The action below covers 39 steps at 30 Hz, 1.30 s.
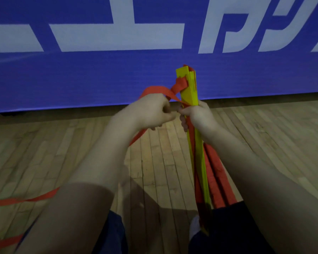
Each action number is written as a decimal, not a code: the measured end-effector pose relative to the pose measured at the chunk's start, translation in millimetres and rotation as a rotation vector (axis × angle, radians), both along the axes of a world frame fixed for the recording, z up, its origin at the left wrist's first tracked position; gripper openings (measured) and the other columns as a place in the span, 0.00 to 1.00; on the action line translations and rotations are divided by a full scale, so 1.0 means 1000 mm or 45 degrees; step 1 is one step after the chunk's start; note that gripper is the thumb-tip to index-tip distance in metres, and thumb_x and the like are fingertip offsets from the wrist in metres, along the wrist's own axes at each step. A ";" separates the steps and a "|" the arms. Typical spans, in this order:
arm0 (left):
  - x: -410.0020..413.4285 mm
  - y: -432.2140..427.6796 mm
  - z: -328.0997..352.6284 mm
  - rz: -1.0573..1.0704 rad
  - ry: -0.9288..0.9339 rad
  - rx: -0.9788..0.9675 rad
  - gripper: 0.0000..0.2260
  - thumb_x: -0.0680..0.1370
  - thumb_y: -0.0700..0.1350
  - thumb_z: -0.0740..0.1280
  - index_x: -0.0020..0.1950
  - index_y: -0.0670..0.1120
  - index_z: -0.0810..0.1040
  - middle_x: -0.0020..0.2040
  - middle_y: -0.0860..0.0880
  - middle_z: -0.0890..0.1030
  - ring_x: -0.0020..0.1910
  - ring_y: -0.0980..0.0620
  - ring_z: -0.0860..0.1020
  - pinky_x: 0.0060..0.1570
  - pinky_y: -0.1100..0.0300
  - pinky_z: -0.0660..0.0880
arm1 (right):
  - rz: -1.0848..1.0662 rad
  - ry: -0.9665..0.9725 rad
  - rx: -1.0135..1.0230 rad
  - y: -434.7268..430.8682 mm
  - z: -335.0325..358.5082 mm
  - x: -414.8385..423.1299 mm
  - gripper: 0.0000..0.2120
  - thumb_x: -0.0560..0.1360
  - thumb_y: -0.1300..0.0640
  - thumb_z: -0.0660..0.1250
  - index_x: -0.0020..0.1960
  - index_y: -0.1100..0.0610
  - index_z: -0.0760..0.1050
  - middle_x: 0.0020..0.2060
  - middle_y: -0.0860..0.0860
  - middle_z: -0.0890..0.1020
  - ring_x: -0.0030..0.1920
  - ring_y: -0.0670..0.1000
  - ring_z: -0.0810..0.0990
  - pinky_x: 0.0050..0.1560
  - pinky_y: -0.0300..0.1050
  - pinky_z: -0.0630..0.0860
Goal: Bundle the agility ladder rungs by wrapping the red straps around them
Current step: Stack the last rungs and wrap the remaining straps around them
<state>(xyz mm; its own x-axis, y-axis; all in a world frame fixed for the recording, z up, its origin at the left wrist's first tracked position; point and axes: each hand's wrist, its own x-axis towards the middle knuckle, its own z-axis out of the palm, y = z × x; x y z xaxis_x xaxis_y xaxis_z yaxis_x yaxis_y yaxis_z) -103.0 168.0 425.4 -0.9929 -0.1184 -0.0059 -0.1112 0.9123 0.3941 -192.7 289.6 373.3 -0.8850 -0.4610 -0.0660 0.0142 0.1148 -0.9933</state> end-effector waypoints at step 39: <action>-0.003 -0.027 0.004 -0.257 0.662 -0.083 0.08 0.76 0.43 0.67 0.47 0.39 0.82 0.42 0.46 0.79 0.42 0.53 0.74 0.43 0.66 0.66 | 0.131 -0.046 0.117 0.003 -0.006 -0.006 0.05 0.73 0.68 0.66 0.40 0.62 0.71 0.24 0.57 0.70 0.24 0.54 0.68 0.29 0.45 0.67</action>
<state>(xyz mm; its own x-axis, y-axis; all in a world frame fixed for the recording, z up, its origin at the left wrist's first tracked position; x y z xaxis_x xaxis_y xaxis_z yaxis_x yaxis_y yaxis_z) -106.2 141.1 429.3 -0.8662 0.0906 0.4914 0.2620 0.9198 0.2922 -199.1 292.2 367.5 -0.8297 -0.5395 -0.1432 0.0333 0.2081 -0.9775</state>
